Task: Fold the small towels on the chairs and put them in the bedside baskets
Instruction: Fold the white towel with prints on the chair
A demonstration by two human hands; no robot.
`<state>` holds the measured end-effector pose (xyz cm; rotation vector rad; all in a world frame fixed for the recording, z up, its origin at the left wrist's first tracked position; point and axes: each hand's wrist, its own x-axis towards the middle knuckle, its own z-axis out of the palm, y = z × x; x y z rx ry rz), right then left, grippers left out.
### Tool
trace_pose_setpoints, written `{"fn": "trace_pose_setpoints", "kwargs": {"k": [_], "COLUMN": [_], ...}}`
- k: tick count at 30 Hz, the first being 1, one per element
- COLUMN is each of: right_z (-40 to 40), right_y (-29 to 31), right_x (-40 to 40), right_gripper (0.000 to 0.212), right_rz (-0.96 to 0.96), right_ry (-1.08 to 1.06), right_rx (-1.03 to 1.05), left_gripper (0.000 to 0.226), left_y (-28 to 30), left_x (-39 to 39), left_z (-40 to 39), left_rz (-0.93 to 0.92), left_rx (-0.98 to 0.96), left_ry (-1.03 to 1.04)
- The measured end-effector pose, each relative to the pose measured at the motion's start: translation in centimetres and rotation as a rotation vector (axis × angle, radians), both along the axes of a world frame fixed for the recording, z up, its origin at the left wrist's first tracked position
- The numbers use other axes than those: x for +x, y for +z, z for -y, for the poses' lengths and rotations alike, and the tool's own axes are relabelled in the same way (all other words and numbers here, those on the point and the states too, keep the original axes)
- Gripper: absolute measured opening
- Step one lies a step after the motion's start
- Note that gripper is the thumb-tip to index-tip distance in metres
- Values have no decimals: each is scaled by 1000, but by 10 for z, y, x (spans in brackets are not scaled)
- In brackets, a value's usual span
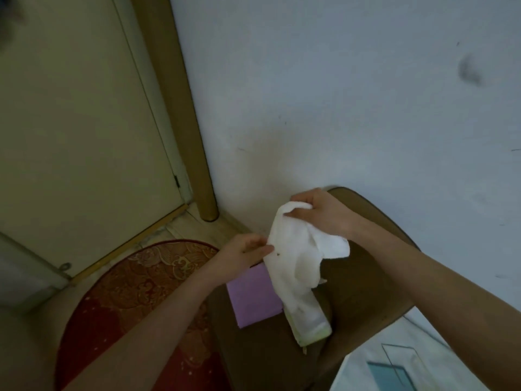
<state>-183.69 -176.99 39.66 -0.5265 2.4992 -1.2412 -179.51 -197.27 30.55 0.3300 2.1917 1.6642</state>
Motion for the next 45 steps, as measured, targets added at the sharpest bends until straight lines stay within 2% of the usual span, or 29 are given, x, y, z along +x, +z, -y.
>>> {"fn": "trace_pose_setpoints", "kwargs": {"k": [2,4,9,11,14,16,19,21,23,24,25,28,32,33,35,38,41,43,45], "right_z": [21,40,74,86,104,114,120,120,121,123,126,139,158,163,169,171,170,164,154], "right_y": [7,15,23,25,27,27,23,20,13,8,1,-15,-22,-24,-26,-32,-29,-28,-26], "right_x": [17,34,76,88,96,98,94,89,87,87,86,90,106,110,117,119,116,109,100], "right_gripper": [26,24,19,23,26,28,42,48,61,69,68,32,13,15,33,24,12,11,13], "right_rz": [-36,-58,109,126,149,187,213,270,362,385,378,263,99,120,192,167,124,150,198], "right_ry": [-54,-87,-103,-153,-275,-303,-368,-413,-420,-432,-437,-396,-146,-83,24,90,45,-101,-306], "right_rx": [-36,-89,-226,-302,-399,-419,-397,-479,-563,-523,-454,-278,-249,-237,-205,-91,-141,-265,-406], "left_gripper": [23,26,24,18,5,12,23,39,51,51,48,42,48,47,41,44,46,45,35], "left_y": [8,21,64,75,77,72,60,48,39,39,42,50,54,55,58,54,44,30,15], "left_x": [20,37,64,77,96,107,114,120,129,132,135,130,121,120,120,118,121,130,147], "left_z": [23,42,72,82,101,114,135,151,163,165,163,148,129,126,121,120,126,134,140], "left_rz": [-32,-27,35,41,-1,15,24,43,115,143,164,184,22,-14,-77,-155,-81,0,90], "left_rx": [4,91,344,324,295,237,75,-21,-11,14,56,206,186,191,187,147,144,81,48], "left_ry": [95,230,403,396,267,217,259,306,339,354,363,468,668,670,648,649,664,633,559]}}
